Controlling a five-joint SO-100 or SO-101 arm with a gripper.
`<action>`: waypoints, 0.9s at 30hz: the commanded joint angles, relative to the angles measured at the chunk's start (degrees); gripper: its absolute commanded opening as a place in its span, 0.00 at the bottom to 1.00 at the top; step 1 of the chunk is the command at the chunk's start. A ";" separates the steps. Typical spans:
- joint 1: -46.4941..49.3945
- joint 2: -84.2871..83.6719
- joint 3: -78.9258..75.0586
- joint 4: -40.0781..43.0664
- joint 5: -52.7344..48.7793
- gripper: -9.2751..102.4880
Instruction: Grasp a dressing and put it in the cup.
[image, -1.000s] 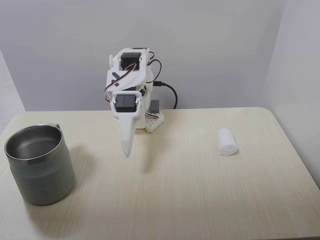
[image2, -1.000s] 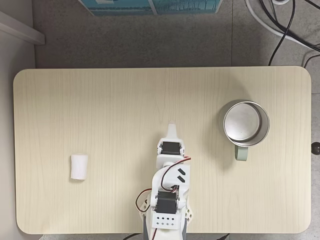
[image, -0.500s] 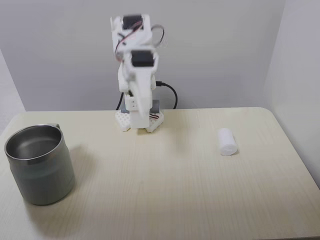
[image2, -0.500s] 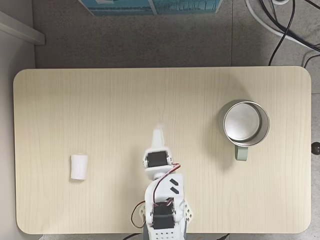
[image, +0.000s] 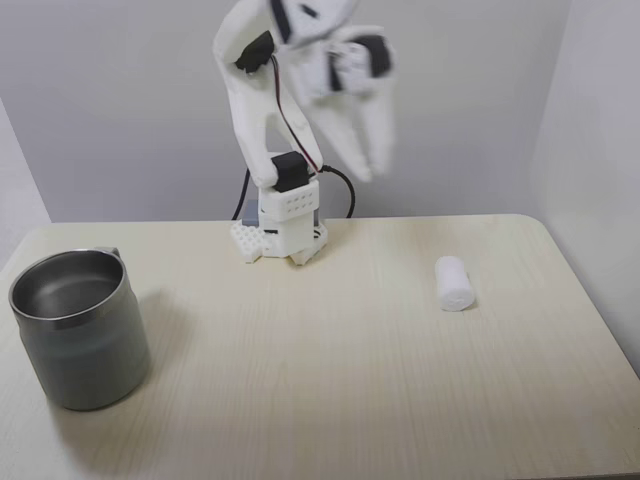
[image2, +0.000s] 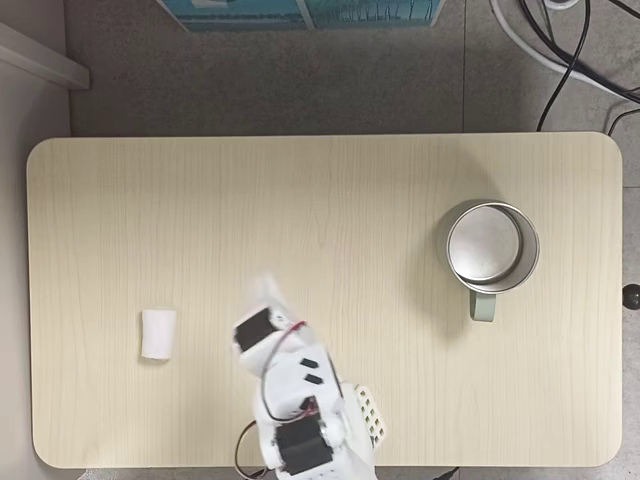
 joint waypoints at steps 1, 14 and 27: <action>-6.68 6.24 2.72 2.46 -1.49 0.19; -27.42 35.68 4.83 -0.70 0.09 0.31; -32.43 59.15 10.90 -3.96 2.81 0.31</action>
